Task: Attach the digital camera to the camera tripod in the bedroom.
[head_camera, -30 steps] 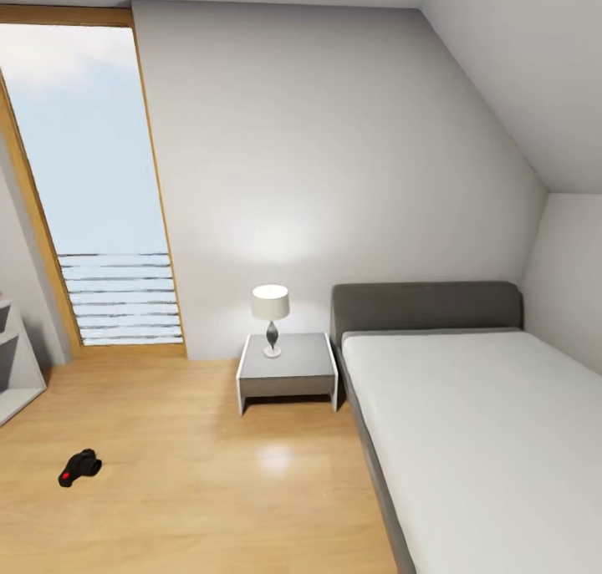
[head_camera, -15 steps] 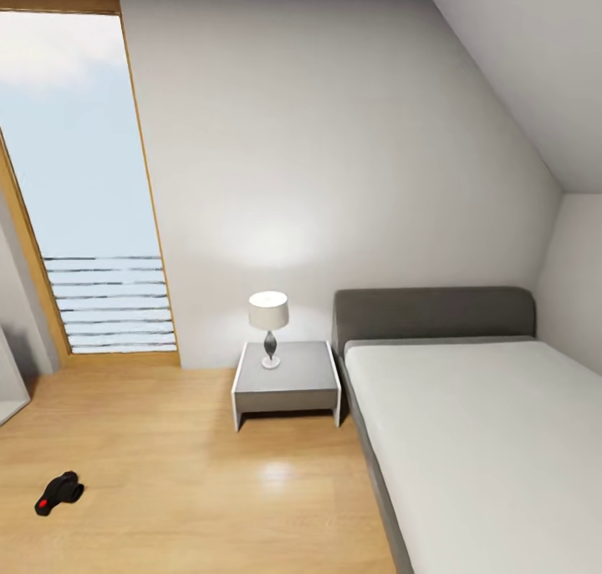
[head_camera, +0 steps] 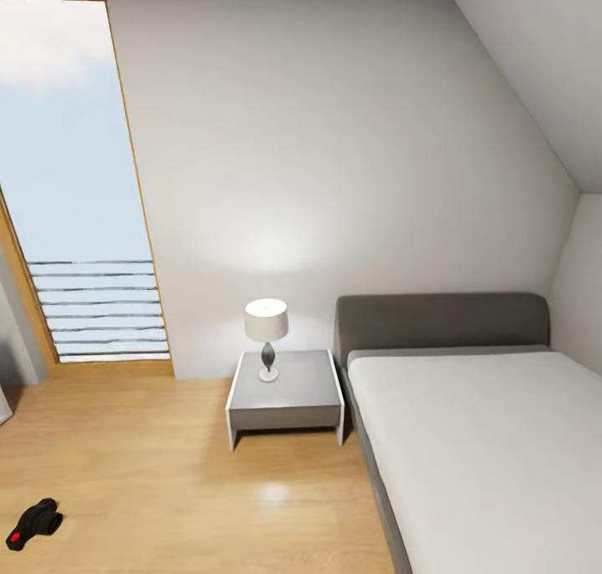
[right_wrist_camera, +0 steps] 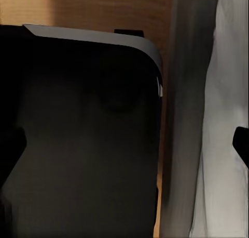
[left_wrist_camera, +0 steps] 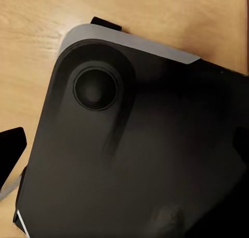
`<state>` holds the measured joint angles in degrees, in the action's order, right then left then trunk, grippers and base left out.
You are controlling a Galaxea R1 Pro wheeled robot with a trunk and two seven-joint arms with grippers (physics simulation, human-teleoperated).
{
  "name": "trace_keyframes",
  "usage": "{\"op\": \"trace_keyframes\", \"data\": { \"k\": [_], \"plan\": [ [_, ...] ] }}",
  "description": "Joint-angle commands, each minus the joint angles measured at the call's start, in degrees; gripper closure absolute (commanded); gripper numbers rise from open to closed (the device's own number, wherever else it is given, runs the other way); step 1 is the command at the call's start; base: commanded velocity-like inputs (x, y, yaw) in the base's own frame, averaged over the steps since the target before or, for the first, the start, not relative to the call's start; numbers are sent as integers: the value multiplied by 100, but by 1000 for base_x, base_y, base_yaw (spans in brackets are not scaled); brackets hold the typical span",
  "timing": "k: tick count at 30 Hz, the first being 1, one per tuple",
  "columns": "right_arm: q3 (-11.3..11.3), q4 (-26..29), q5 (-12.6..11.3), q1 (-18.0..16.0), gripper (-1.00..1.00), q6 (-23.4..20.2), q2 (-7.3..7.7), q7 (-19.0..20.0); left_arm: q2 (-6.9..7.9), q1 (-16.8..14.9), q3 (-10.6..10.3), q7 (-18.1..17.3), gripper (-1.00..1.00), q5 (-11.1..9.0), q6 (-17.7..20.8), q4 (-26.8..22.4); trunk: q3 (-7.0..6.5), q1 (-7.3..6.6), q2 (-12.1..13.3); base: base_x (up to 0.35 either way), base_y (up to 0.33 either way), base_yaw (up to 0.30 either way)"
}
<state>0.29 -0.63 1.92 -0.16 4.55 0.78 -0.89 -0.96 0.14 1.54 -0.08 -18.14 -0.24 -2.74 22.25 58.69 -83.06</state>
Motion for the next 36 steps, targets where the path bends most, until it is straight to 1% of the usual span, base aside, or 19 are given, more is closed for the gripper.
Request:
{"op": "trace_keyframes", "data": {
  "k": [1, 8, 20, 29, 33, 36],
  "plan": [
    [1, -7, 20, -2, -100, 26, 0, -10, -1, 2, 13, -1, -100, -23, -3, -7, 4, 4, -2, 322, 0, 4],
    [2, -7, 19, -2, -100, 20, -3, -37, -1, 3, 13, -1, -100, -23, -3, -7, 4, 4, -2, 322, 0, 147],
    [6, -7, 19, -2, -100, 28, 1, -42, -1, 0, 13, -1, -100, -34, -11, -7, 4, 4, -2, 320, 0, 252],
    [6, -7, 19, -2, -100, 28, 1, -42, 3, 2, 8, -1, -100, -192, -11, -7, 4, 4, -2, 291, 0, 268],
    [6, -7, 19, -2, -100, 28, 1, -42, 6, 3, 6, -1, -100, -273, -11, -10, 4, 4, -2, 118, 0, 270],
    [6, -7, 19, -2, -100, 28, 1, -42, 7, 0, 5, -1, -100, -297, -11, -10, 4, 4, -2, 44, 0, 270]
  ]
}}
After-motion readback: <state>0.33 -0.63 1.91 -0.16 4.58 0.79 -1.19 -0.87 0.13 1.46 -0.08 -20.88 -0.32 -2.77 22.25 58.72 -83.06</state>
